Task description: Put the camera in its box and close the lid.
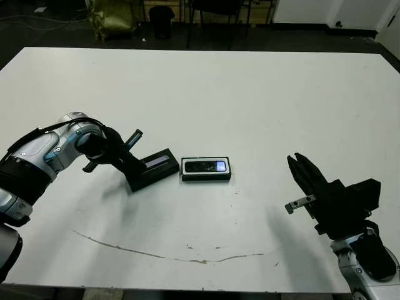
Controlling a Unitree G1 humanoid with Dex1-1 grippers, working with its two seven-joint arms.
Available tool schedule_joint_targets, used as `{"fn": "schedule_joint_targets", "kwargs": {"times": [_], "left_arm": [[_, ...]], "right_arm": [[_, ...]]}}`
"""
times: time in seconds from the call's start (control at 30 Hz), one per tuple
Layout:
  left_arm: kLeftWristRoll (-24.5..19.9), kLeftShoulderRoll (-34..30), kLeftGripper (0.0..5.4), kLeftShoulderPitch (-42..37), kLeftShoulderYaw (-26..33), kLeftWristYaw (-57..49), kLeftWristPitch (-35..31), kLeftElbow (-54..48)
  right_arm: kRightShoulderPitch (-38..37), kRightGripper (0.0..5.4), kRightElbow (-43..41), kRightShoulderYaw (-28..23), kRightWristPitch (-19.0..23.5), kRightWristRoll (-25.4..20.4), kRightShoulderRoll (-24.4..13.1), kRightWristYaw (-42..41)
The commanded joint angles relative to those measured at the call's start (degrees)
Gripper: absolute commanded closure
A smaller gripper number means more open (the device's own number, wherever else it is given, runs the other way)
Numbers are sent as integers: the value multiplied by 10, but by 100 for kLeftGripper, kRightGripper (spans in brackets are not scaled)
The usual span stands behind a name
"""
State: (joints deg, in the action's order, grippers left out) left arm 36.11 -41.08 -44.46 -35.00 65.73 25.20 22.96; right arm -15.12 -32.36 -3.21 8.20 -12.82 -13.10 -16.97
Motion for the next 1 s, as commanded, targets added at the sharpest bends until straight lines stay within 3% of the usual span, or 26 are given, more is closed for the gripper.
{"fn": "schedule_joint_targets", "kwargs": {"times": [0.03,0.7,0.8,0.93,1.0], "left_arm": [[-7,-10,540,37,-8,25,-1,-24],[-38,-19,540,84,-3,100,-79,-113],[-31,-18,540,80,7,63,-59,-92],[-15,-26,540,80,56,-101,-19,-7],[31,-27,540,71,58,-194,-24,38]], "right_arm": [[-6,538,5,0,8,1,-4,1],[-7,538,4,5,9,-2,-1,0],[-6,538,5,5,10,0,-2,1],[-8,538,5,6,10,-4,-1,0],[-8,538,4,6,12,-6,0,0]]}}
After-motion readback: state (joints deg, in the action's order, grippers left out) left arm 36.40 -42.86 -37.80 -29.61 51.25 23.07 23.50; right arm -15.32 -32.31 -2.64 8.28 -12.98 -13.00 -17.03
